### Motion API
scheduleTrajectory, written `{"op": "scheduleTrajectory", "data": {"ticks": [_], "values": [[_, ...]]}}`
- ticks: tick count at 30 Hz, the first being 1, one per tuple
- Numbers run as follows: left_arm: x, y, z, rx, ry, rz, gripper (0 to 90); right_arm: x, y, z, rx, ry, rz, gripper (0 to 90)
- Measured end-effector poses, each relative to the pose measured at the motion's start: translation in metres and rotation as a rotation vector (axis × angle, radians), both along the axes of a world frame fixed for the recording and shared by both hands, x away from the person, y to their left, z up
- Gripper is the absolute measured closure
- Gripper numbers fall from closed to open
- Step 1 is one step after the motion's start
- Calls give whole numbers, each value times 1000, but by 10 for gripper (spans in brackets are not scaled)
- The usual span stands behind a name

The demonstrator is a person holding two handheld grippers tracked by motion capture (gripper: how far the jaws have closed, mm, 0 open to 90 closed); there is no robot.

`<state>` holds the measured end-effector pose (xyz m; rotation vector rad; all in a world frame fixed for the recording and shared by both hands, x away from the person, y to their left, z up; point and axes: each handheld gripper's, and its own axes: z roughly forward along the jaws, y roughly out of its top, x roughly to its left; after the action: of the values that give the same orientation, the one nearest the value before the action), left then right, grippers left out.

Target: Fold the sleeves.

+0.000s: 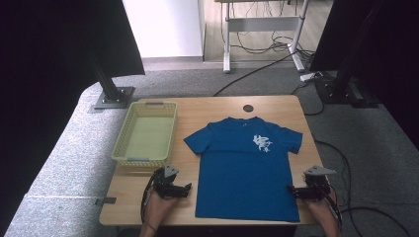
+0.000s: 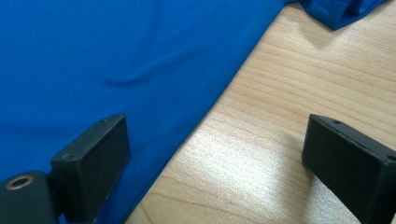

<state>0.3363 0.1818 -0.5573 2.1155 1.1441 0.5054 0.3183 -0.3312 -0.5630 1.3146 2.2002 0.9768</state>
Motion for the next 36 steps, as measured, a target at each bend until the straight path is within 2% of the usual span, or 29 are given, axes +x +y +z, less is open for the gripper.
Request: {"op": "scheduleTrajectory", "data": {"ticks": [9, 12, 22, 36], "values": [[-1, -2, 1, -9, -10, 3, 44, 0, 0, 0, 0, 0, 0, 76], [-1, -4, 2, -15, -3, -9, 50, 0, 0, 0, 1, 0, 0, 77], [0, -17, 14, -43, -23, -58, 53, 0, 0, 0, 2, 0, 1, 78], [11, -38, 30, -58, -37, -112, 56, 0, 0, 0, 2, 0, 0, 78]]}}
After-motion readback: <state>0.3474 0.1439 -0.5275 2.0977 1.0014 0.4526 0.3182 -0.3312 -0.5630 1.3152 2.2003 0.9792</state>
